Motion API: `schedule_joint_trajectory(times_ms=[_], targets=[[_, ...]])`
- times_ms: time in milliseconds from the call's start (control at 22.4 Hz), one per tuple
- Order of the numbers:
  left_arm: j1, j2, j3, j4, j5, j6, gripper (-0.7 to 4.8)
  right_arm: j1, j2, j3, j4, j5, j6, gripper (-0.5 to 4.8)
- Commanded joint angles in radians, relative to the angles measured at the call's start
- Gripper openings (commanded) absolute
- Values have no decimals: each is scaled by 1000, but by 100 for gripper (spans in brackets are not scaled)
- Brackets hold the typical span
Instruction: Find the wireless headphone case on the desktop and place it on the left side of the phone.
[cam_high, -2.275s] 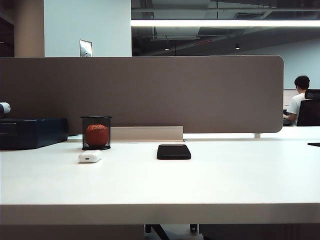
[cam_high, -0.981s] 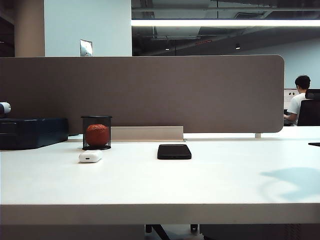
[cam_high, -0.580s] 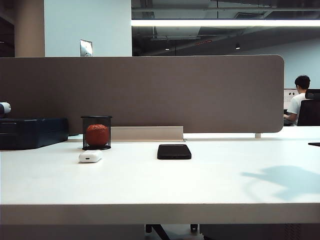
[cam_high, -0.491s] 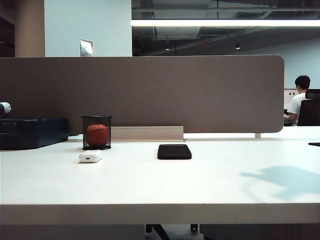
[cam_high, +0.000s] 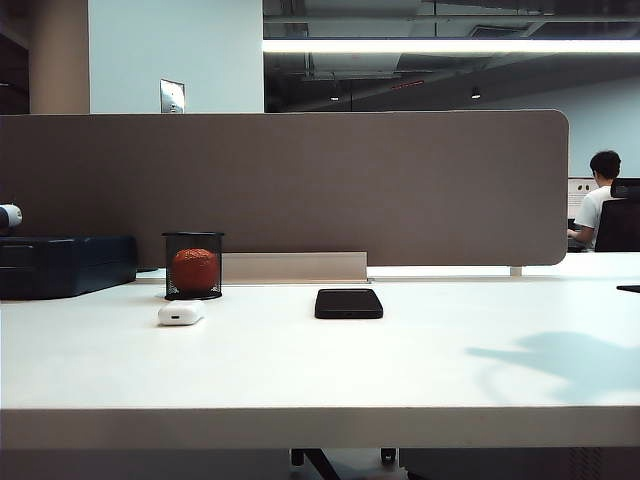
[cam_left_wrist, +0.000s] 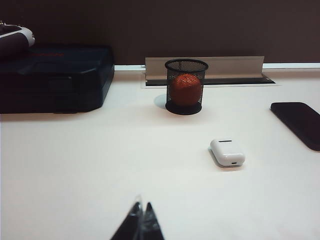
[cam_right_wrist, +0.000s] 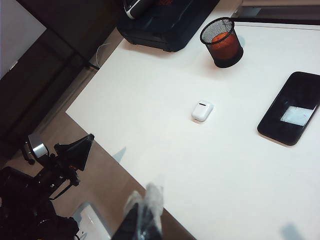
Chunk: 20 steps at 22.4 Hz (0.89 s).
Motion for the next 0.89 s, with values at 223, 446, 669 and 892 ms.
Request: schedule_joint_trajectory(times_ms=[223, 446, 669, 892], targets=[[2, 1, 1, 6, 0, 0, -5, 3, -2, 4, 8, 87, 0, 4], [2, 1, 1, 6, 0, 0, -5, 113, 5, 4, 15, 93, 0, 4], [2, 1, 1, 6, 0, 0, -5, 286, 50, 4, 82, 215, 0, 4], [2, 1, 1, 6, 0, 0, -5, 418, 117, 4, 169, 232, 37, 25]])
